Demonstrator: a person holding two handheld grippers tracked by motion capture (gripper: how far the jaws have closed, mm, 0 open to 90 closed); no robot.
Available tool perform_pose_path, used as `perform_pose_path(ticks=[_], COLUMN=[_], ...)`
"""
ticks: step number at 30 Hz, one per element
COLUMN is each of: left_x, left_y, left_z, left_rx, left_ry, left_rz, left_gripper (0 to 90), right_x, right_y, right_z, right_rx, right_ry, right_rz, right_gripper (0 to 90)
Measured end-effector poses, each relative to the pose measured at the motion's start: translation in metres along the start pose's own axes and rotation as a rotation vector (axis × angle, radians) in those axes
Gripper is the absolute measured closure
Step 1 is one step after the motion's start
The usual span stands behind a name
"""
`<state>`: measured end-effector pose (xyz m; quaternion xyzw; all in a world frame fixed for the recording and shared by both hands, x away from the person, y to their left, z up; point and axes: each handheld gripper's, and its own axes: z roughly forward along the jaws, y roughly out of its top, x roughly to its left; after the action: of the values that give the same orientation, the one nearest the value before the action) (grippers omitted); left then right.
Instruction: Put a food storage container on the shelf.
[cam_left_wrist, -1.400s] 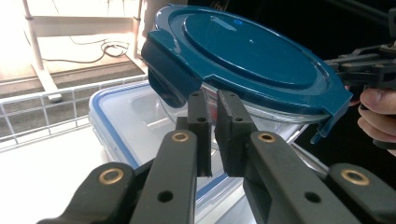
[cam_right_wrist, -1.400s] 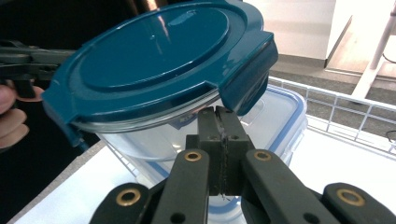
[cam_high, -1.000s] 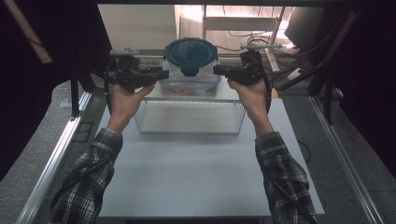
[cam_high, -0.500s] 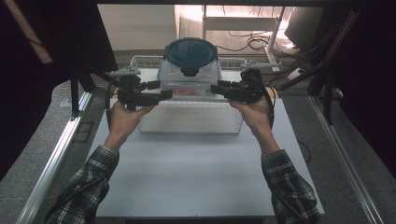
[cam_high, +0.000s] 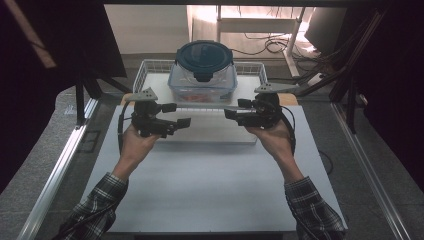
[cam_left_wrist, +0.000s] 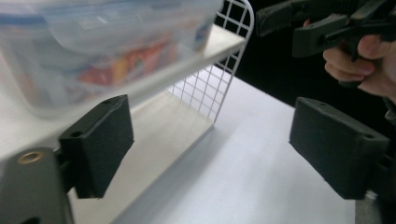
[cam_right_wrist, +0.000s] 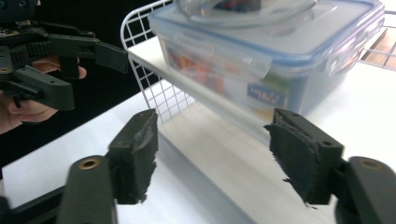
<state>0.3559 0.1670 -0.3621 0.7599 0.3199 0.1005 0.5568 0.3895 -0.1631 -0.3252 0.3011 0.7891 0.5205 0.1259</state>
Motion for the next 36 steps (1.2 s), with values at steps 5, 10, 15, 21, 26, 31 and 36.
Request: perform_pose_path(ticks=[5,10,15,21,26,31,36], left_x=[-0.012,-0.020,-0.023,-0.031,-0.041,-0.046,-0.044], left_y=[-0.017,-0.036,-0.062,-0.096,-0.124,-0.149,-0.180], left_z=[0.000,-0.002,-0.005,-0.005,-0.007,-0.011,-0.003], left_rx=[0.029,0.056,0.097,0.128,0.107,0.083,0.183], left_ry=[0.013,0.031,0.058,0.031,0.002,-0.002,-0.012], left_rz=[0.039,0.069,0.070,0.056,0.052,0.012,-0.012], left_gripper=[7.2,4.0,1.8,0.0,0.0,0.0,0.1], right_x=[0.009,0.017,0.025,0.031,0.039,0.047,0.051], right_y=[-0.016,-0.034,-0.056,-0.089,-0.115,-0.143,-0.174], right_z=[-0.004,-0.005,-0.005,-0.006,-0.005,-0.007,-0.002], right_rx=[0.009,0.032,0.065,0.089,0.126,0.136,0.157], right_ry=[-0.008,-0.010,-0.023,-0.024,-0.024,-0.005,-0.004], right_rz=[-0.022,-0.039,-0.064,-0.056,-0.057,-0.057,-0.054], right_gripper=[20.3,13.3,6.4,2.4,0.8,0.0,0.0])
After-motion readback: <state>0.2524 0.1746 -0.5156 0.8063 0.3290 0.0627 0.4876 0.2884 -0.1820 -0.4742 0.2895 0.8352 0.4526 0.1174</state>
